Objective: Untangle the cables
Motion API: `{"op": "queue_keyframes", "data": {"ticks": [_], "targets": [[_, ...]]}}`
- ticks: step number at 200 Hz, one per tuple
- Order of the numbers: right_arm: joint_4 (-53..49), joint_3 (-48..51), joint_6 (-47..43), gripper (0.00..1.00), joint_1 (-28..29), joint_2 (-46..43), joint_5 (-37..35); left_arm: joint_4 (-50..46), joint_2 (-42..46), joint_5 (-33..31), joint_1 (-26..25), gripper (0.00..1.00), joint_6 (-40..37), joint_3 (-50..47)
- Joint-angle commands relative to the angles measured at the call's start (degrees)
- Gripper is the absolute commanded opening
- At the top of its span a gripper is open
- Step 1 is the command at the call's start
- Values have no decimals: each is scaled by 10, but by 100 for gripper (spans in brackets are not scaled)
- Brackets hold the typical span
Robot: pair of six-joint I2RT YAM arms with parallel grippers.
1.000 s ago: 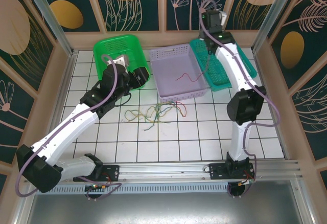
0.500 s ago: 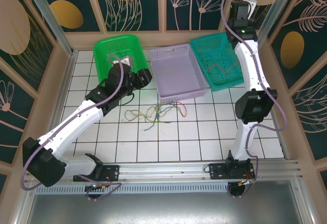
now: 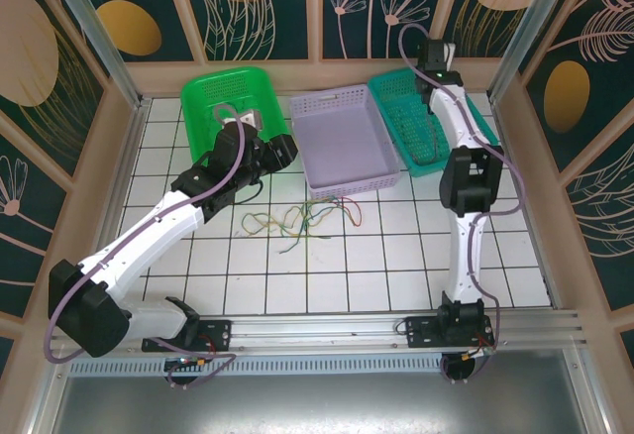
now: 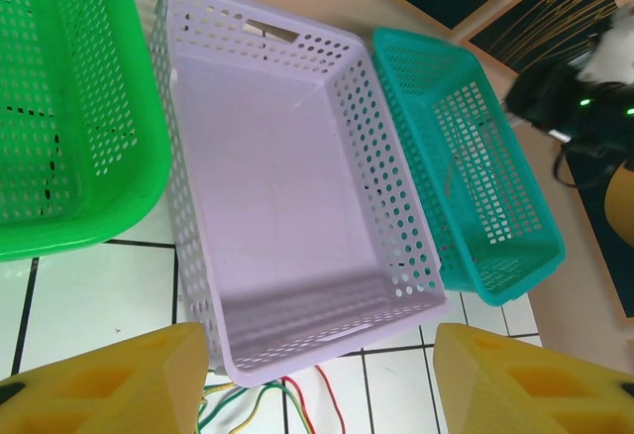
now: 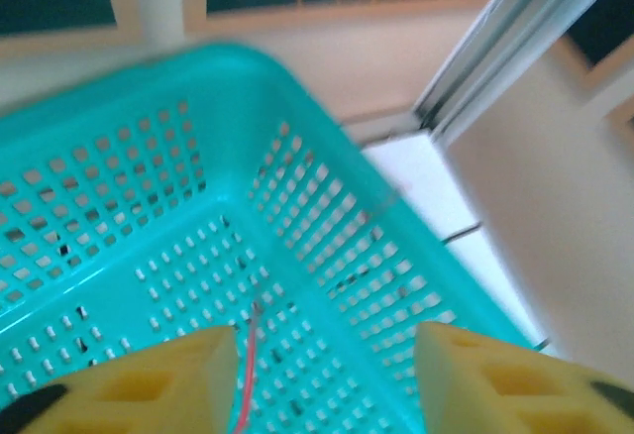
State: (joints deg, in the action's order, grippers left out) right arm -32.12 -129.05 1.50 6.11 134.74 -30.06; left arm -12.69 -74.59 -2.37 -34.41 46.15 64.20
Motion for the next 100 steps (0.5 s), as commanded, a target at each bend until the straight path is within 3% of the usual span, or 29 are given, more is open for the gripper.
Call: {"op": "queue_keyframes", "data": {"ticks": [1,27,64,100], "targets": [[-33,-47,51,64,3,-12,6,-1,6,-3,3,61,1,14],[-24,-46,79,69,-4,-46,24,-4,9,-6,3,62,-1,10],[-39,-37,121,68,-10,-118,30,-23,9,-20,4,63,5,7],[-16,114,213,61,5,-268,44,-68,6,-30,6,64,31,-4]]}}
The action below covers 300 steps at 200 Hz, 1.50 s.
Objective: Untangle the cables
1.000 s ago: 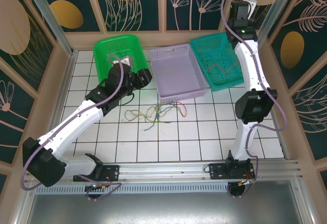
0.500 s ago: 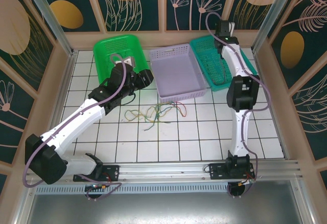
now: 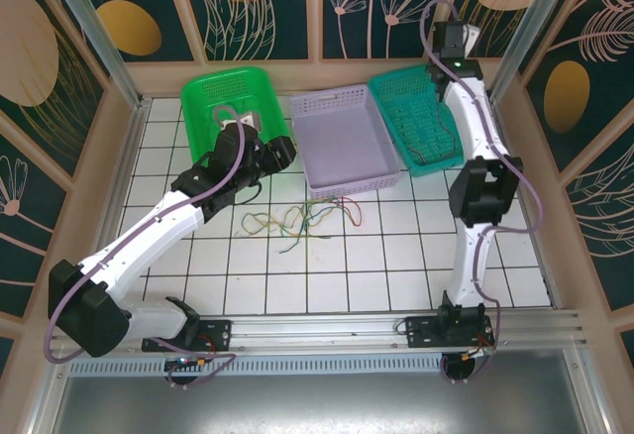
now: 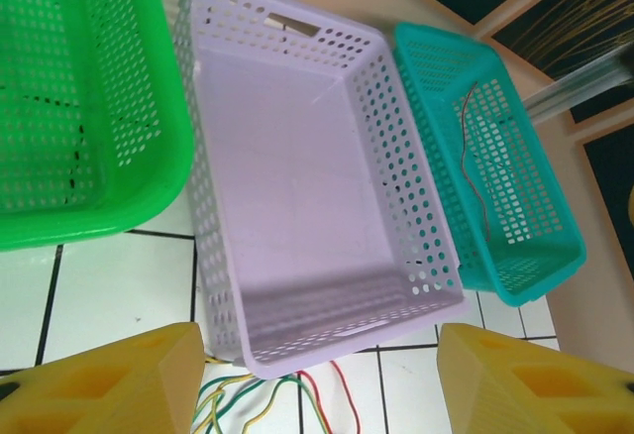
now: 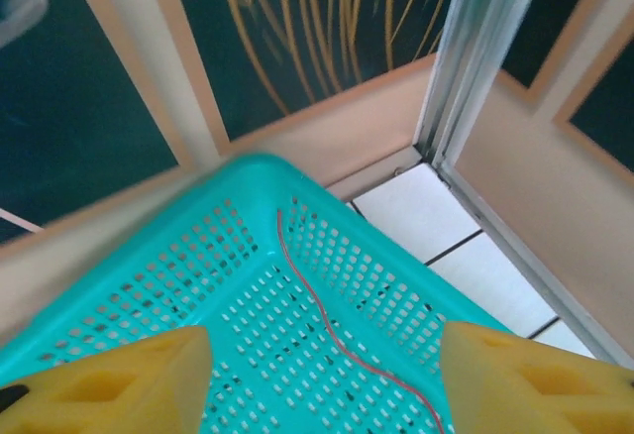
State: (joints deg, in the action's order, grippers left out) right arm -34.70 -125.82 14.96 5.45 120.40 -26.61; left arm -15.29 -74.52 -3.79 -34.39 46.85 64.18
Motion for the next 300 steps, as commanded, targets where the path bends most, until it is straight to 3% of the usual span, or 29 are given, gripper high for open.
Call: {"op": "queue_keyframes", "data": {"ticks": [1,17,46,66,83,111,173,248,264,283,300], "targets": [[11,87,81,61,13,-127,10,-43,6,-15,5,64,26,-5],[9,189,144,60,34,-207,47,-60,6,-3,13,64,57,-26],[3,441,296,57,98,-364,180,-26,17,59,27,62,107,-102],[40,612,400,54,158,-440,294,16,9,113,27,53,105,-140],[62,694,405,54,223,-456,299,27,-19,149,27,51,79,-157],[117,773,333,53,290,-427,272,21,-69,169,9,53,6,-143],[255,824,323,51,284,-348,269,-20,-132,108,-55,60,-44,-117],[276,793,344,32,297,-244,265,0,-227,25,-80,59,-81,-109],[267,778,342,19,297,-231,261,0,-264,14,-83,50,-84,-102],[235,773,349,4,297,-246,236,-16,-291,-31,-83,13,-58,-111],[192,786,360,0,292,-282,213,-17,-300,-55,-82,0,-22,-132]]}}
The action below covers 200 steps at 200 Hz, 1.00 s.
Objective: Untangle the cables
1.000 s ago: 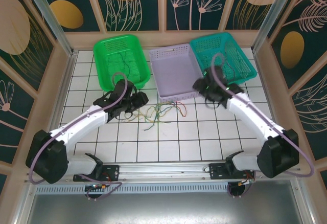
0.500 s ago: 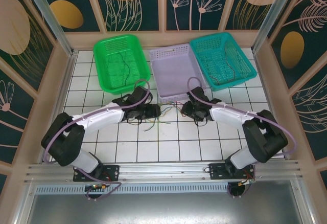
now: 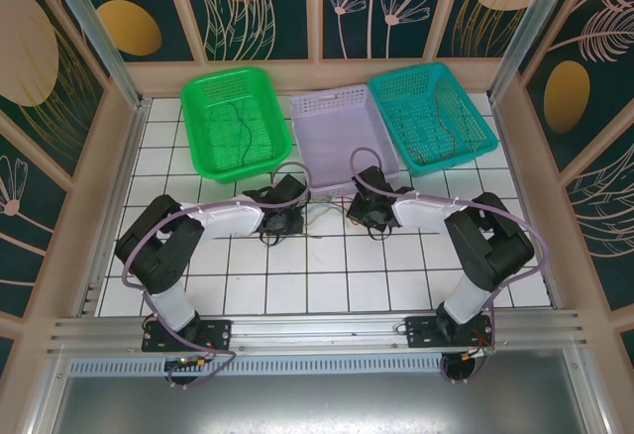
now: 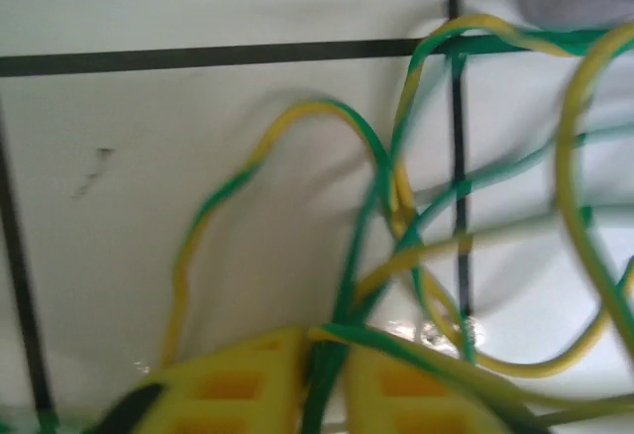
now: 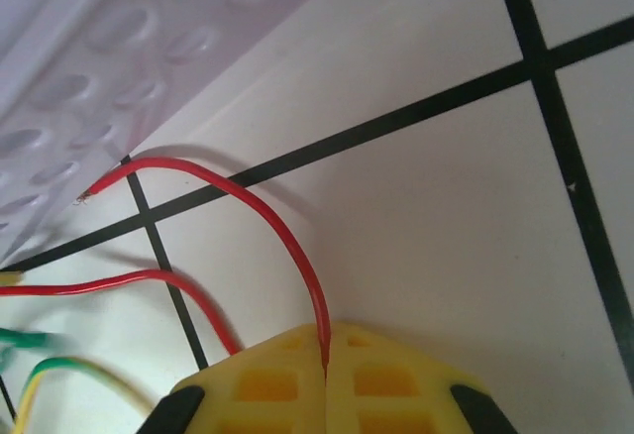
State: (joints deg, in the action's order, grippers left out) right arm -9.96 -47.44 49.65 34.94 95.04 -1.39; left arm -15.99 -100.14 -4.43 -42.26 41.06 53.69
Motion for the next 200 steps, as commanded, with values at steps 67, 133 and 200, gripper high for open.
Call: {"op": "queue_keyframes", "data": {"ticks": [67,133,200], "targets": [[-277,68,35,0,-90,-311,-107,-18,4,-74,2,0,81,-81],[-188,34,-110,0,-103,-452,-16,-94,117,-81,1,57,74,68],[-84,-22,-132,0,-107,-369,86,-21,146,19,1,70,113,206]]}}
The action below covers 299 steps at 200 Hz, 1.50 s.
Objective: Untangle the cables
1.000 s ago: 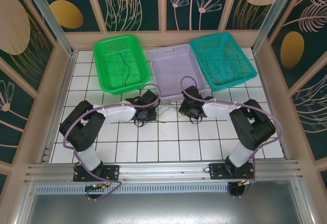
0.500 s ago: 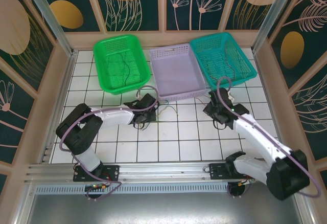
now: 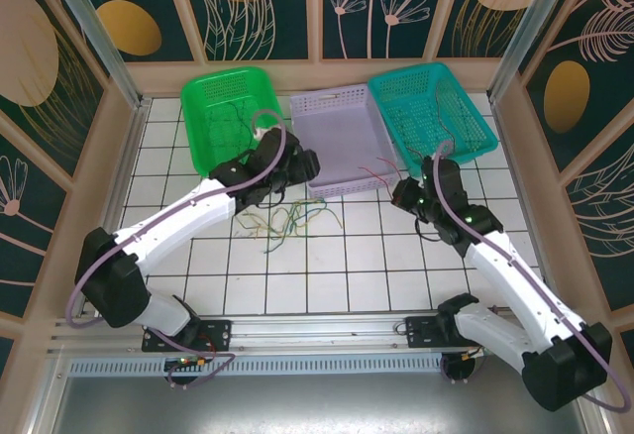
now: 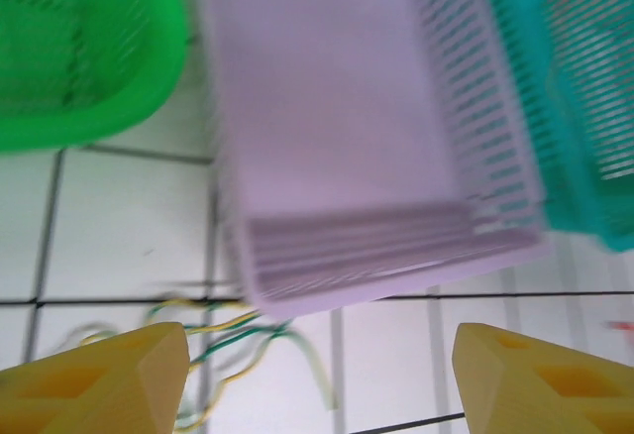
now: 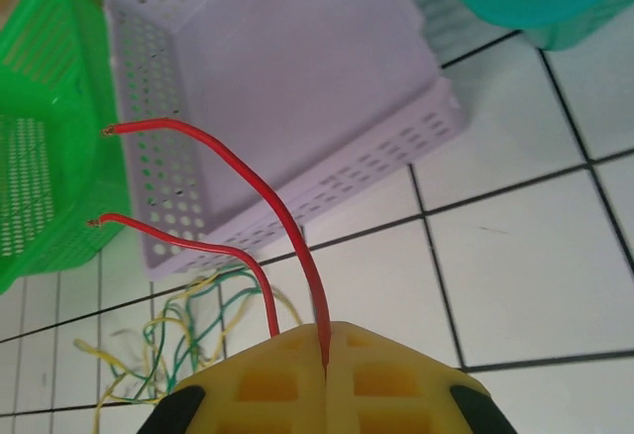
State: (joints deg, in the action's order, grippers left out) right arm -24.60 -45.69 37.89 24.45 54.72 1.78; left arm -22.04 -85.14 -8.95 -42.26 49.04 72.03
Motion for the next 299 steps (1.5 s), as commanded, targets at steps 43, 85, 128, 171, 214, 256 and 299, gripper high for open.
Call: {"op": "queue_keyframes", "data": {"ticks": [43,85,128,171,214,256,299], "targets": [[94,-83,4,0,4,90,78,96,-43,133,2,70,187,47],[107,-105,14,0,27,124,75,201,-55,135,4,69,317,12],[129,-110,30,0,39,136,75,246,-71,155,9,51,373,-8],[138,-117,38,0,41,137,81,262,-80,153,20,41,396,-25],[137,-114,40,0,43,134,88,289,-118,160,36,34,405,12],[151,-119,41,0,42,140,88,313,-119,171,36,29,420,-4],[187,-112,50,0,41,138,72,327,-113,182,36,0,447,-17]]}}
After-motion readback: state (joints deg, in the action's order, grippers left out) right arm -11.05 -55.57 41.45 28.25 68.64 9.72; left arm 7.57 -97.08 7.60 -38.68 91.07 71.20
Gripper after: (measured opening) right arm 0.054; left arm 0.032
